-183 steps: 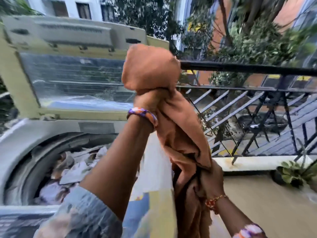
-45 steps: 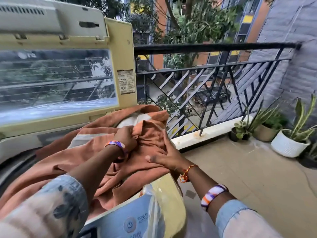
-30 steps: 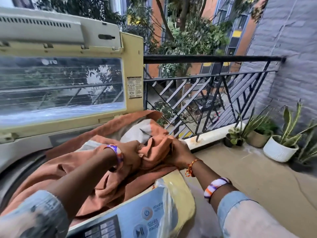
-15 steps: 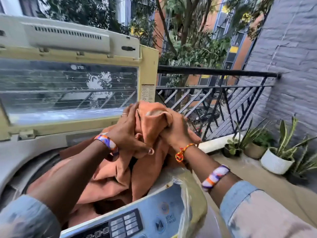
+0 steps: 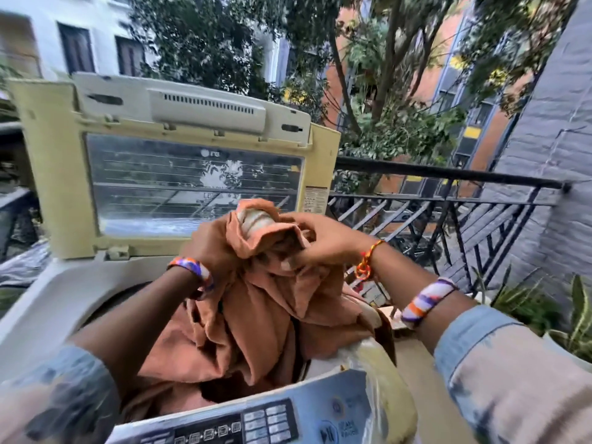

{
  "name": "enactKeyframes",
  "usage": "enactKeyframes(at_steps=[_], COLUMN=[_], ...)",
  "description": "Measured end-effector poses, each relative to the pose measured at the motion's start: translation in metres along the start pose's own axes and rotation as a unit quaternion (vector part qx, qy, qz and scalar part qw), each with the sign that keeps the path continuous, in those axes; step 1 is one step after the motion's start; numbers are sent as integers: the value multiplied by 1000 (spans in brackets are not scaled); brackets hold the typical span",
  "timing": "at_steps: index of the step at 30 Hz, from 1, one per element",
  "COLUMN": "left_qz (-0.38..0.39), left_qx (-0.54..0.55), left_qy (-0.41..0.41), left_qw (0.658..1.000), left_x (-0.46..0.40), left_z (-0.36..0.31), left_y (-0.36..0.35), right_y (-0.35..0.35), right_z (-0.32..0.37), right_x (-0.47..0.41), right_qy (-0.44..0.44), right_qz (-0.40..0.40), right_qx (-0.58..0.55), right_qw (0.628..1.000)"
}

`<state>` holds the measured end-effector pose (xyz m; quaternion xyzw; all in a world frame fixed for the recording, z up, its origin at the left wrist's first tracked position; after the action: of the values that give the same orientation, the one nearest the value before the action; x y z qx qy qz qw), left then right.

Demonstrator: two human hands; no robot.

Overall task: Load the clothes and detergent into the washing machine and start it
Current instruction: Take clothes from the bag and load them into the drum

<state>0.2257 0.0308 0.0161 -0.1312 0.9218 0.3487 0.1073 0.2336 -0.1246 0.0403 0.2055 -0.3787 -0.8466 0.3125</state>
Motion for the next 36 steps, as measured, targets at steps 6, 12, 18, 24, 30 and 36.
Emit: enactKeyframes(at_steps=[6,12,18,24,30,36], left_qz=[-20,141,171,291,212,43], left_qx=[-57,-202,-329,-348,-238,-21], left_qy=[58,141,145,187,56,-10], left_qw=[996,959,917,871,946,999], left_x=[-1,15,31,37,8,16], left_z=[24,90,101,106,41,10], left_y=[26,-27,-66,-65,-20,-6], right_y=[13,-26,-16,-6,33,-33], right_z=[-84,-169,-167,-142,-51,31], right_x=[30,66,59,60,28,-35], right_qy=[-146,-286,-267,-275,-147,27], right_qz=[9,107,5,-107,-299,-289], right_qx=[158,249,174,254,241,23], right_qw=[976,919,948,921,911,957])
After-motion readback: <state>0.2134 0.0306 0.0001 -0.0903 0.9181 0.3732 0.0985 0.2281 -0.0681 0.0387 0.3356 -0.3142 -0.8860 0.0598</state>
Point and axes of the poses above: each hand's wrist, its own x-axis away from the middle knuckle, its own y-axis out of the back of the hand, z = x × y, the point moved 9 cm from there along -x, towards the middle knuckle, and after that the axes turned 7 degrees about y, right-handed, at the moved point
